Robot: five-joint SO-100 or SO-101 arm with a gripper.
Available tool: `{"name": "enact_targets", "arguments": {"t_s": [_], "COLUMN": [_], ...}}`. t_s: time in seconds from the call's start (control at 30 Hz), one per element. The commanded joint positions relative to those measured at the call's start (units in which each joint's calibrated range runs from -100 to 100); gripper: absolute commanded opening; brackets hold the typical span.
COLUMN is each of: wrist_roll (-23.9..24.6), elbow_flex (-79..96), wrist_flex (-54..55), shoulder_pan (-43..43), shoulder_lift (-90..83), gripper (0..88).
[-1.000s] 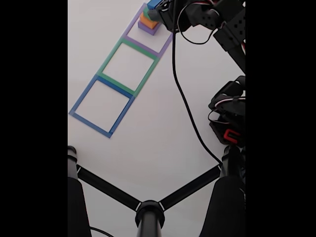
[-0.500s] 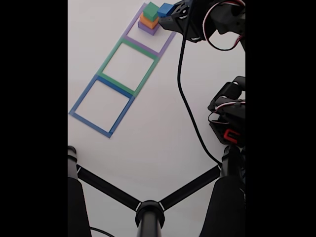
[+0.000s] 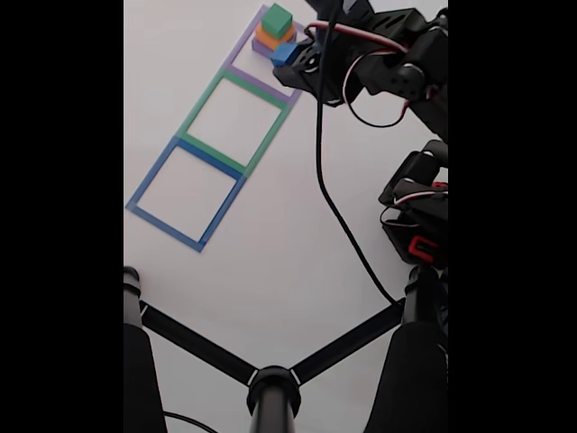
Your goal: Tower of hanoi
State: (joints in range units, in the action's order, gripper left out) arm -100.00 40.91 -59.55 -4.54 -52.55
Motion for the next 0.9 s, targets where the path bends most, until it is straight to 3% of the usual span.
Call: {"name": "enact_targets", "arguments": {"t_s": [0.0, 0.1, 0.2, 0.53, 0.87], "wrist_roll": [0.0, 0.0, 0.0, 0.0, 0.0], "elbow_flex": [15.39, 27.84, 31.47, 35.56, 35.92], "wrist_flex": [20.34, 39.19, 46.64, 87.84, 110.18], "shoulder_pan": [2.07, 3.67, 5.27, 6.72, 7.17], "shoulder_lift": [-1.05, 1.51, 5.92, 36.13, 55.76], "gripper": [1.9, 1.8, 1.7, 1.6, 1.9]}}
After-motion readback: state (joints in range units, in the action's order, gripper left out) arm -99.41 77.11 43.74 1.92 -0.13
